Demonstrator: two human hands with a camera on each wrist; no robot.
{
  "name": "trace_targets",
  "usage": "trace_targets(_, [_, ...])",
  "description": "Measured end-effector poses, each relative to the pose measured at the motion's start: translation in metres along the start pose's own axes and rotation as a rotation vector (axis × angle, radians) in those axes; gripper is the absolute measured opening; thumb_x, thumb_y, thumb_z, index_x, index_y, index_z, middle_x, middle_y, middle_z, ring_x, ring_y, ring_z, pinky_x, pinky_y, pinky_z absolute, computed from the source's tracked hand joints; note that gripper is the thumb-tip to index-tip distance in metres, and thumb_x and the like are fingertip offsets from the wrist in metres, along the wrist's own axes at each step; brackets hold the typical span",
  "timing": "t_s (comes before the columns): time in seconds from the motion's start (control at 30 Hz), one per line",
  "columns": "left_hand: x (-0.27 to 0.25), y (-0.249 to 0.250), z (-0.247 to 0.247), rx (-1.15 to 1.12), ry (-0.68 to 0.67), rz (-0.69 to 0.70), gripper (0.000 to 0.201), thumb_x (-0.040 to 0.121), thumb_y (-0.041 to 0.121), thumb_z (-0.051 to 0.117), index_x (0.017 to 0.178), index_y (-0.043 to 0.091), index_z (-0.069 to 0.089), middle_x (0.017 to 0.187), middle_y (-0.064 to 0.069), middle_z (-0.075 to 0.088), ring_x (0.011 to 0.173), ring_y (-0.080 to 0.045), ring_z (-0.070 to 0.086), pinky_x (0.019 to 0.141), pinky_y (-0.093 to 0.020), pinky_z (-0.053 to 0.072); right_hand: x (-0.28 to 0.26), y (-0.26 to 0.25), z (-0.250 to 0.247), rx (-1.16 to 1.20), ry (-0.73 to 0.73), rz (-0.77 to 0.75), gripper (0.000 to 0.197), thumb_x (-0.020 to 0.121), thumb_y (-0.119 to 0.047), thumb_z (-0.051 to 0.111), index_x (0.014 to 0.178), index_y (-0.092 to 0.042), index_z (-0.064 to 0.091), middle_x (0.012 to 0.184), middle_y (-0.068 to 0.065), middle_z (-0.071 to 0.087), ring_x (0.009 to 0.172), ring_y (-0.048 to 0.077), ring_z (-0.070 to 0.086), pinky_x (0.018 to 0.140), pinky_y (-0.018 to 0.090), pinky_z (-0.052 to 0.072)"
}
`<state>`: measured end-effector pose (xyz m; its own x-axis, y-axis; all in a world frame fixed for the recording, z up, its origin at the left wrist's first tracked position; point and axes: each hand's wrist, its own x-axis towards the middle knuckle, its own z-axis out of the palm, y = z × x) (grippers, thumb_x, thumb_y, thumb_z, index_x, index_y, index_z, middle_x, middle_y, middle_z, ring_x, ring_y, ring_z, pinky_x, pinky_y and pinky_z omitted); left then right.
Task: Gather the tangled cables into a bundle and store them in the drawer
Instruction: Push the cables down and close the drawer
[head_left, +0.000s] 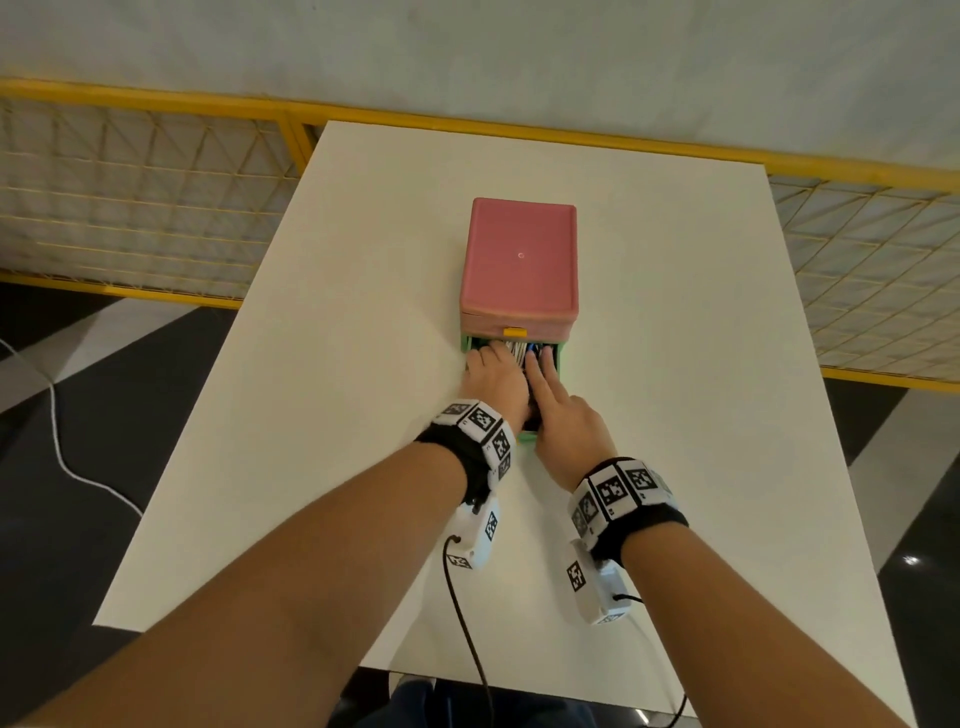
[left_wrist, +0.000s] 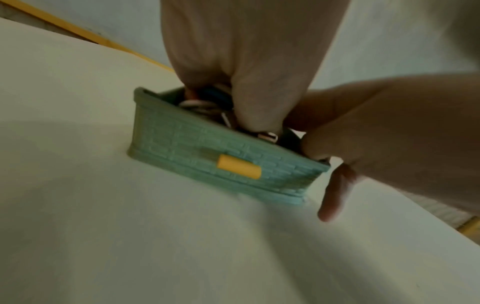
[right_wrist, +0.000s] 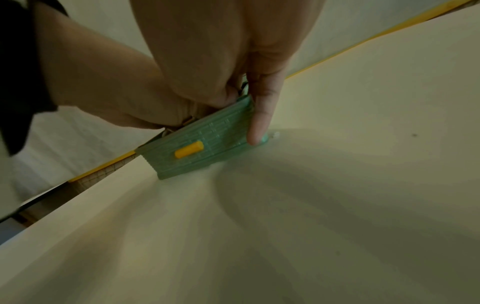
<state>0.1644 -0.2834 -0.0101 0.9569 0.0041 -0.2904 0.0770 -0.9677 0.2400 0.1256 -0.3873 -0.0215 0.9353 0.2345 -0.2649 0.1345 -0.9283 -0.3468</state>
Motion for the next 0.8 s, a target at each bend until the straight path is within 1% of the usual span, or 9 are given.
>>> trace_targets(0.1, [-0.004, -0.002, -0.005, -0.067, -0.006, 0.019, 0.062, 0.092, 0.027, 0.058, 0.136, -0.007, 0.03, 0.135, -0.021, 0.044, 0.125, -0.033, 0.04, 0.104, -0.034, 0.031, -0.004, 0.0, 0.0, -0.018, -0.009, 0.014, 0.081, 0.087, -0.003, 0.041, 0.151, -0.025, -0.003, 0.159, -0.001, -0.01, 0.089, 0.026, 0.052, 0.078, 0.032, 0.045])
trace_targets(0.2, [-0.009, -0.017, -0.013, -0.155, -0.049, 0.156, 0.076, 0.089, 0.035, 0.062, 0.141, -0.006, 0.025, 0.135, -0.021, 0.044, 0.125, -0.033, 0.04, 0.103, -0.036, 0.033, -0.007, 0.001, 0.0, -0.053, -0.017, 0.021, 0.079, 0.087, -0.001, 0.038, 0.151, -0.022, -0.002, 0.16, -0.002, -0.006, 0.092, 0.027, 0.051, 0.08, 0.032, 0.044])
trace_targets(0.27, [-0.012, -0.033, -0.016, -0.234, -0.073, 0.243, 0.084, 0.086, 0.041, 0.066, 0.146, 0.001, 0.024, 0.14, -0.015, 0.041, 0.129, -0.031, 0.039, 0.107, -0.039, 0.038, -0.008, 0.001, 0.0, -0.073, -0.015, 0.025, 0.077, 0.087, 0.001, 0.037, 0.152, -0.02, 0.002, 0.16, -0.003, -0.004, 0.094, 0.027, 0.05, 0.081, 0.032, 0.045])
trace_targets(0.3, [-0.013, -0.04, -0.016, -0.236, -0.053, 0.294, 0.081, 0.085, 0.043, 0.066, 0.146, 0.005, 0.029, 0.141, -0.012, 0.041, 0.13, -0.029, 0.038, 0.108, -0.041, 0.038, -0.009, 0.0, 0.0, -0.077, -0.018, 0.03, 0.075, 0.088, 0.001, 0.037, 0.152, -0.02, 0.004, 0.16, -0.002, -0.003, 0.096, 0.028, 0.05, 0.082, 0.033, 0.045])
trace_targets(0.37, [-0.019, -0.048, -0.014, -0.192, 0.022, 0.389, 0.059, 0.088, 0.043, 0.062, 0.133, 0.006, 0.049, 0.13, -0.009, 0.043, 0.124, -0.026, 0.038, 0.106, -0.038, 0.038, -0.009, -0.001, -0.001, -0.08, -0.028, 0.044, 0.073, 0.089, 0.002, 0.038, 0.152, -0.018, 0.006, 0.16, -0.001, -0.001, 0.102, 0.03, 0.05, 0.086, 0.034, 0.045])
trace_targets(0.47, [-0.027, -0.049, -0.016, -0.217, 0.094, 0.488, 0.033, 0.097, 0.029, 0.055, 0.104, -0.002, 0.064, 0.103, -0.007, 0.04, 0.099, -0.024, 0.044, 0.088, -0.034, 0.043, -0.009, -0.003, -0.003, -0.106, -0.036, 0.047, 0.07, 0.089, 0.003, 0.037, 0.151, -0.015, 0.01, 0.16, 0.0, -0.001, 0.105, 0.031, 0.051, 0.09, 0.034, 0.044])
trace_targets(0.53, [-0.027, -0.046, -0.017, -0.22, 0.053, 0.53, 0.028, 0.1, 0.019, 0.051, 0.11, -0.005, 0.062, 0.098, -0.005, 0.035, 0.085, -0.023, 0.046, 0.083, -0.035, 0.045, -0.009, -0.002, -0.005, -0.11, -0.047, 0.037, 0.068, 0.089, 0.004, 0.037, 0.151, -0.015, 0.014, 0.16, 0.0, 0.001, 0.105, 0.032, 0.053, 0.09, 0.035, 0.044])
trace_targets(0.67, [-0.026, -0.049, -0.021, -0.278, -0.066, 0.562, 0.038, 0.094, 0.009, 0.061, 0.131, 0.001, 0.057, 0.104, -0.008, 0.046, 0.088, -0.017, 0.049, 0.085, -0.024, 0.041, -0.006, 0.004, -0.006, -0.053, -0.024, 0.012, 0.059, 0.092, -0.001, 0.041, 0.148, -0.018, 0.028, 0.159, -0.003, 0.012, 0.107, 0.034, 0.059, 0.089, 0.038, 0.047])
trace_targets(0.8, [-0.022, -0.052, -0.027, -0.403, -0.142, 0.523, 0.032, 0.083, 0.009, 0.074, 0.114, 0.006, 0.069, 0.106, -0.006, 0.057, 0.083, -0.016, 0.058, 0.083, -0.029, 0.05, -0.003, 0.005, -0.008, -0.066, -0.025, 0.009, 0.054, 0.093, -0.005, 0.041, 0.145, -0.02, 0.035, 0.159, -0.004, 0.016, 0.11, 0.033, 0.06, 0.09, 0.038, 0.047])
